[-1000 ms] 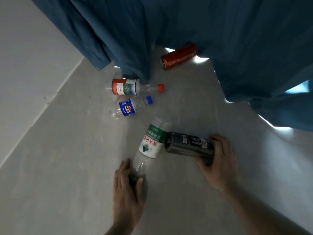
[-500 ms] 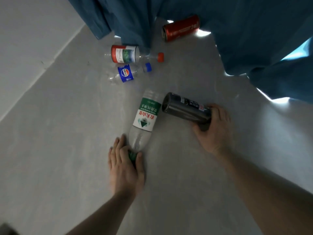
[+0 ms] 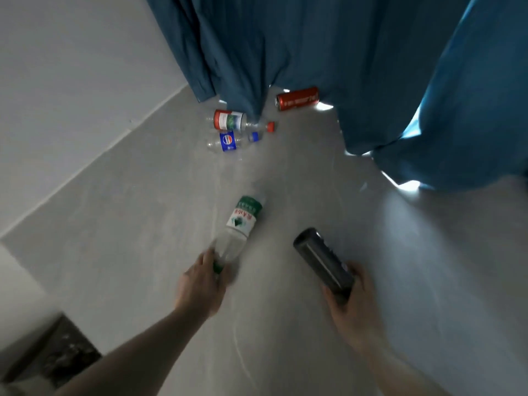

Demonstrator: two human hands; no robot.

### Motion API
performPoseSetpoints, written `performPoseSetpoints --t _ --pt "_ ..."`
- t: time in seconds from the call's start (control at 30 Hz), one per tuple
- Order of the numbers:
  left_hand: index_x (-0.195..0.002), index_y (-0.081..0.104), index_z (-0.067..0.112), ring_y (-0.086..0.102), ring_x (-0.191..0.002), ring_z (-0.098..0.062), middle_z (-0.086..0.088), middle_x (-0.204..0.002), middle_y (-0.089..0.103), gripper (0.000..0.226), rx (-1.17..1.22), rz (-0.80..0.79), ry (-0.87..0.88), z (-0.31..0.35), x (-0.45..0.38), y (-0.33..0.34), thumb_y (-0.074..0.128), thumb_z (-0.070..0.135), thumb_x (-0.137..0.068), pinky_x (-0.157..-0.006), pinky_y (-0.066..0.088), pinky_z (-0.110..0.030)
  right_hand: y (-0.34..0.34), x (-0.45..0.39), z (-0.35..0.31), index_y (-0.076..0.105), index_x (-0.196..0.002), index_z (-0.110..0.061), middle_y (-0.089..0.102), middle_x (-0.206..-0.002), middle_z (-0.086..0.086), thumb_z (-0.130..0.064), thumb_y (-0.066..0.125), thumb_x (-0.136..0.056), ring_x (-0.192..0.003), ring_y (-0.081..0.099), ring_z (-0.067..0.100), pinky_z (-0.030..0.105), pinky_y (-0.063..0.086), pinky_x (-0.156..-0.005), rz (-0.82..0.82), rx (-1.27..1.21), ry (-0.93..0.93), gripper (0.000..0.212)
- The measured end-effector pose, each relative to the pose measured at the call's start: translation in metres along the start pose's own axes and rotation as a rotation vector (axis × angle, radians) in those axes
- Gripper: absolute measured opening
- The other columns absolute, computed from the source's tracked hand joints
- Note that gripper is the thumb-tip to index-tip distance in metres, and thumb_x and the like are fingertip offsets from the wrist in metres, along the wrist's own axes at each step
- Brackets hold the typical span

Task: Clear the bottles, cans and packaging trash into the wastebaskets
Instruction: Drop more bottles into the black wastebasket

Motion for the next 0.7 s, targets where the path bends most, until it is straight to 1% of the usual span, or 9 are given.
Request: performPoseSetpoints --t 0.07,0.13,0.2,0.27,0.37,0.4,0.5,0.63,0.7 --pt "-0.102 0.052 0.026 0.065 -0.084 -0.027 -0.002 -0.097 0.068 0.038 0.046 -0.097 -0.111 -0.008 0.06 -0.009 0.041 0.063 -0.097 -0.072 0.054 -0.038 -0.011 0.036 0.005 0.059 -0.11 -0.029 0.063 -0.101 -0.002 -0.043 0.079 -0.081 -0.087 0.068 0.019 0.037 0.055 -0.079 -0.144 -0.099 0.16 0.037" --pt "-0.093 0.052 0.024 0.063 -0.079 -0.027 0.001 -0.082 0.065 0.036 0.191 -0.142 -0.269 -0.014 0.128 -0.029 0.047 0.06 -0.097 -0.072 0.052 -0.038 -0.034 0.083 0.003 0.06 -0.103 -0.032 0.066 -0.1 0.0 -0.052 0.076 -0.084 -0.088 0.068 0.019 0.033 0.054 -0.08 -0.288 -0.231 0.355 0.033" --pt "-0.086 0.053 0.023 0.063 -0.082 -0.033 -0.001 -0.078 0.065 0.034 0.327 -0.118 -0.378 -0.014 0.201 -0.058 0.054 0.055 -0.096 -0.074 0.051 -0.039 -0.062 0.151 -0.008 0.058 -0.111 -0.025 0.059 -0.1 0.001 -0.051 0.064 -0.095 -0.075 0.056 0.009 0.021 0.044 -0.063 -0.576 -0.22 0.493 0.031" --pt "-0.077 0.054 0.023 0.064 -0.075 -0.027 0.002 -0.07 0.063 0.029 0.431 -0.072 -0.4 -0.006 0.269 -0.096 0.065 0.043 -0.095 -0.072 0.051 -0.04 -0.096 0.212 -0.017 0.065 -0.114 -0.017 0.063 -0.092 0.001 -0.054 0.061 -0.095 -0.065 0.053 0.008 0.02 0.036 -0.052 -0.701 -0.177 0.5 0.042" --pt "-0.074 0.062 0.023 0.064 -0.064 -0.009 0.004 -0.065 0.066 0.024 0.528 -0.02 -0.389 0.001 0.355 -0.147 0.071 0.034 -0.093 -0.069 0.053 -0.038 -0.146 0.281 -0.039 0.067 -0.084 -0.019 0.067 -0.068 -0.005 -0.063 0.065 -0.084 -0.06 0.061 0.011 0.028 0.046 -0.057 -0.714 -0.177 0.412 0.043" --pt "-0.076 0.065 0.024 0.066 -0.065 -0.008 0.005 -0.067 0.069 0.022 0.542 -0.013 -0.395 0.001 0.378 -0.16 0.07 0.037 -0.093 -0.07 0.055 -0.039 -0.161 0.3 -0.049 0.066 -0.085 -0.018 0.07 -0.068 -0.003 -0.057 0.067 -0.086 -0.059 0.063 0.012 0.03 0.05 -0.058 -0.719 -0.217 0.406 0.039" --pt "-0.078 0.069 0.027 0.069 -0.066 -0.007 0.011 -0.071 0.072 0.021 0.583 0.033 -0.386 0.004 0.43 -0.192 0.067 0.039 -0.095 -0.07 0.056 -0.039 -0.194 0.338 -0.073 0.064 -0.099 -0.017 0.076 -0.076 0.002 -0.045 0.06 -0.097 -0.057 0.068 0.012 0.02 0.051 -0.054 -0.786 -0.18 0.33 0.028" --pt "-0.079 0.067 0.029 0.065 -0.067 -0.001 0.011 -0.071 0.07 0.019 0.542 0.145 -0.314 0.018 0.468 -0.24 0.068 0.04 -0.094 -0.066 0.052 -0.03 -0.218 0.349 -0.095 0.064 -0.105 -0.017 0.075 -0.076 -0.001 -0.036 0.062 -0.097 -0.059 0.07 0.01 0.034 0.059 -0.068 -0.748 -0.104 0.199 0.02" --pt "-0.087 0.066 0.033 0.064 -0.067 0.002 0.016 -0.074 0.069 0.012 0.521 0.178 -0.308 0.015 0.477 -0.258 0.068 0.044 -0.093 -0.063 0.051 -0.027 -0.224 0.35 -0.113 0.059 -0.119 -0.022 0.074 -0.083 -0.003 -0.036 0.059 -0.098 -0.067 0.072 0.01 0.029 0.059 -0.066 -0.714 -0.076 0.134 0.025"
Point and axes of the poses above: each hand's wrist, its own x-axis away from the middle knuckle, its own y-axis out of the palm, z = x × y, the point moved 9 cm from there along -x, towards the middle knuckle
